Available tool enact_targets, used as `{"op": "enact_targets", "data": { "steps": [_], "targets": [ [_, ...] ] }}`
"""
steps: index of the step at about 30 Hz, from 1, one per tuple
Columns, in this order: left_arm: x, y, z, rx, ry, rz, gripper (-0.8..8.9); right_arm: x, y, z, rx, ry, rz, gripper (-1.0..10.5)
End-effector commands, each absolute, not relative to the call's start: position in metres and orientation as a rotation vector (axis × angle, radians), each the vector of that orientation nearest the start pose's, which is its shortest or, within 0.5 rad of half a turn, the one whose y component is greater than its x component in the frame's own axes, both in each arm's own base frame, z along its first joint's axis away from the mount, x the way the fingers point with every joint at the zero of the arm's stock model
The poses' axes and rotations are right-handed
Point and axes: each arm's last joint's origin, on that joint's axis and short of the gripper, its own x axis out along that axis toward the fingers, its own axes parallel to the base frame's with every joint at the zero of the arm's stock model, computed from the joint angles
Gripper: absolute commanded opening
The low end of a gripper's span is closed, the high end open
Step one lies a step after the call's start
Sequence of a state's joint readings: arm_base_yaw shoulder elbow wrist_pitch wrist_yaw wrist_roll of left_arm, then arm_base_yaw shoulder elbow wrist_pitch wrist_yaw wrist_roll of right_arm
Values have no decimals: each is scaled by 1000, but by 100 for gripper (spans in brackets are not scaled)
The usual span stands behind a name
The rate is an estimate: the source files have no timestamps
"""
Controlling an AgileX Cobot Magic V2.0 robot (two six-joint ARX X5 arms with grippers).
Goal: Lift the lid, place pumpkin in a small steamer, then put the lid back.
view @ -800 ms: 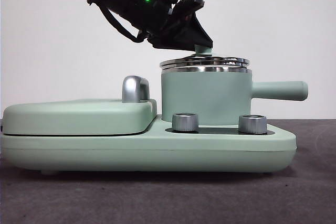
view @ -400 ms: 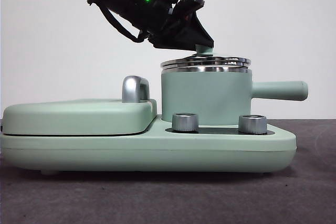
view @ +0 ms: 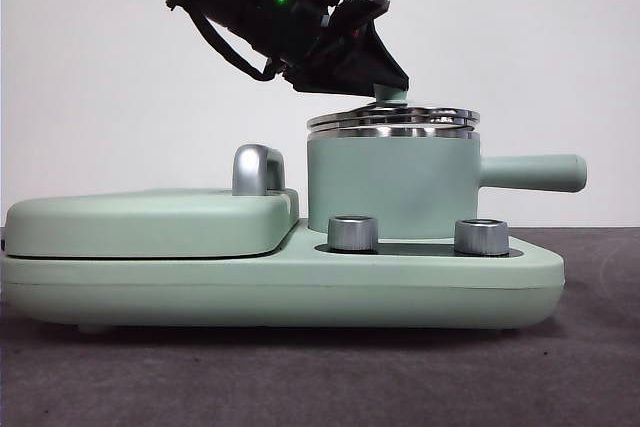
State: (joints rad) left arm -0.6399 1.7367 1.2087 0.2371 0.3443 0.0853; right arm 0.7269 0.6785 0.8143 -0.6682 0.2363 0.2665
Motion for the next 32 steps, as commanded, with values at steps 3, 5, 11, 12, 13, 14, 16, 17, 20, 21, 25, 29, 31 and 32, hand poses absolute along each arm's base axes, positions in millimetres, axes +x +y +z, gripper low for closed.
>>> {"op": "enact_targets", "data": {
  "steps": [3, 5, 11, 12, 13, 14, 16, 17, 20, 21, 25, 29, 31, 32],
  "targets": [
    [314, -251, 269, 118, 230, -1010, 16, 103, 84, 315, 11, 528, 419, 313],
    [314, -251, 269, 116, 229, -1016, 16, 103, 84, 315, 11, 528, 419, 313],
    [315, -252, 267, 116, 229, -1023, 16, 103, 84, 315, 12, 528, 420, 313],
    [315, -252, 266, 116, 232, -1023, 16, 103, 84, 315, 12, 528, 420, 313],
    [316, -253, 265, 117, 235, -1023, 16, 103, 84, 315, 12, 528, 420, 313],
    [316, -253, 264, 117, 239, -1023, 16, 103, 84, 315, 12, 528, 421, 313],
    [317, -253, 262, 119, 243, -1023, 15, 103, 84, 315, 11, 529, 421, 313],
    [317, -253, 262, 120, 245, -1022, 16, 103, 84, 315, 12, 529, 421, 313],
    [317, -254, 259, 123, 252, -1022, 16, 103, 84, 315, 11, 529, 421, 314],
    [318, -253, 259, 124, 257, -1021, 16, 103, 84, 315, 11, 529, 421, 313],
    [318, -252, 255, 150, 281, -1022, 16, 103, 84, 315, 11, 529, 421, 313],
    [317, -250, 250, 191, 319, -1020, 16, 103, 84, 315, 11, 529, 420, 313],
    [317, -249, 249, 195, 336, -1019, 16, 103, 84, 315, 11, 529, 420, 313],
    [318, -248, 249, 196, 340, -1018, 16, 103, 84, 315, 11, 529, 420, 313]
  ]
}}
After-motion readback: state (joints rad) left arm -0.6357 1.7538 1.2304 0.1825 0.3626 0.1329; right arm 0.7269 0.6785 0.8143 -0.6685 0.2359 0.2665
